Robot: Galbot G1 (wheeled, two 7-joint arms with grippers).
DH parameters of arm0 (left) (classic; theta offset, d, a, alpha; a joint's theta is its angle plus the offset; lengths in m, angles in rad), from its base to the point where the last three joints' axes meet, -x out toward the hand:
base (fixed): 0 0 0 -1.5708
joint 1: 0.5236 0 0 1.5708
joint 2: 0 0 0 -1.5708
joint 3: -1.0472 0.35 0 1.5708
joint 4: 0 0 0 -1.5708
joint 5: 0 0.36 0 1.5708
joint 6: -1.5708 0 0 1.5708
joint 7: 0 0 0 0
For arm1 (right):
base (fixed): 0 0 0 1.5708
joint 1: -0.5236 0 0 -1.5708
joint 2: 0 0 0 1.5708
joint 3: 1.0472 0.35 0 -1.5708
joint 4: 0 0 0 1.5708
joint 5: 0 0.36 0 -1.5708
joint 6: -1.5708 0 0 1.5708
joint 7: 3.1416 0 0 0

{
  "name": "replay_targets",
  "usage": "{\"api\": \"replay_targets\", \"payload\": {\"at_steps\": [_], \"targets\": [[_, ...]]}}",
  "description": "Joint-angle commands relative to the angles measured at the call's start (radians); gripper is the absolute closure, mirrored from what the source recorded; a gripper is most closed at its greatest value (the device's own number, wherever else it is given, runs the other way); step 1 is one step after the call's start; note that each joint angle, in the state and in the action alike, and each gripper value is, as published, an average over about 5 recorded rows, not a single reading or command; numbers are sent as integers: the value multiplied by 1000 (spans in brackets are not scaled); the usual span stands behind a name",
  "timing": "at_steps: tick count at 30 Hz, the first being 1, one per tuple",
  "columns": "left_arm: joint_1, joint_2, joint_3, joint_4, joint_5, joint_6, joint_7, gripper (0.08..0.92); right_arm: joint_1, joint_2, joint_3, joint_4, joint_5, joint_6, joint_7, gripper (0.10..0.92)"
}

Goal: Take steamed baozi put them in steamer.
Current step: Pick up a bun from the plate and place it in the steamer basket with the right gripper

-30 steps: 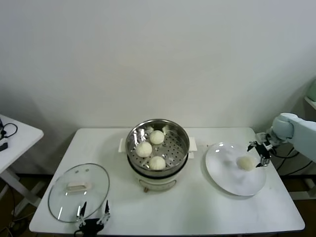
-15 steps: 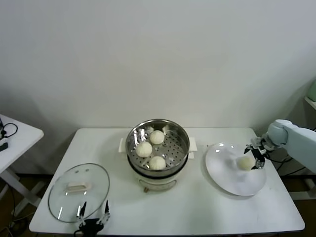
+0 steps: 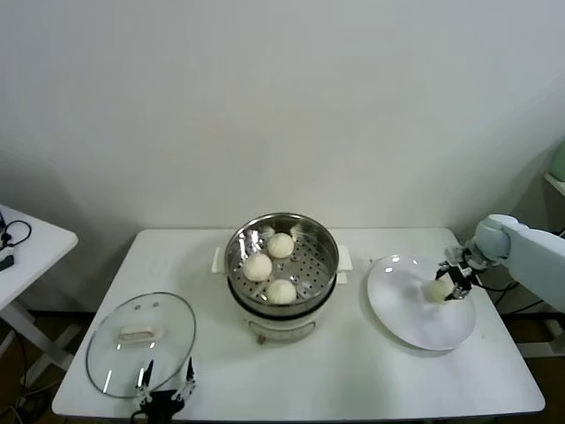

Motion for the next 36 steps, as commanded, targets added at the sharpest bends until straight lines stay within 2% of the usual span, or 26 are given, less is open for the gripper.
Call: {"api": "replay_targets", "payload": {"at_steps": [1,5,11,20,29,36], "targets": [[0,-21,0,-1,-1,-1,-1,177,38,3,-36,11,28,-12,-27,408],[1,-21,0,-1,-1,-2,-1,177,140,-6,-147,61,100,-24,-48,442],[3,-23,4,-7,0,-1,-2,177,471,-8,-460,231,308,-52,-58,456],[12,-18,7,-18,1,0,-1,177,928,116,-727,361,548,-61,-117,457],[14,-17,16,-16,7,0,0,177,1052,258,-634,493,782,-191,-111,457],[14,-13,5,-21,1,3,-1,177,918,321,-475,562,816,-313,-25,457]]}}
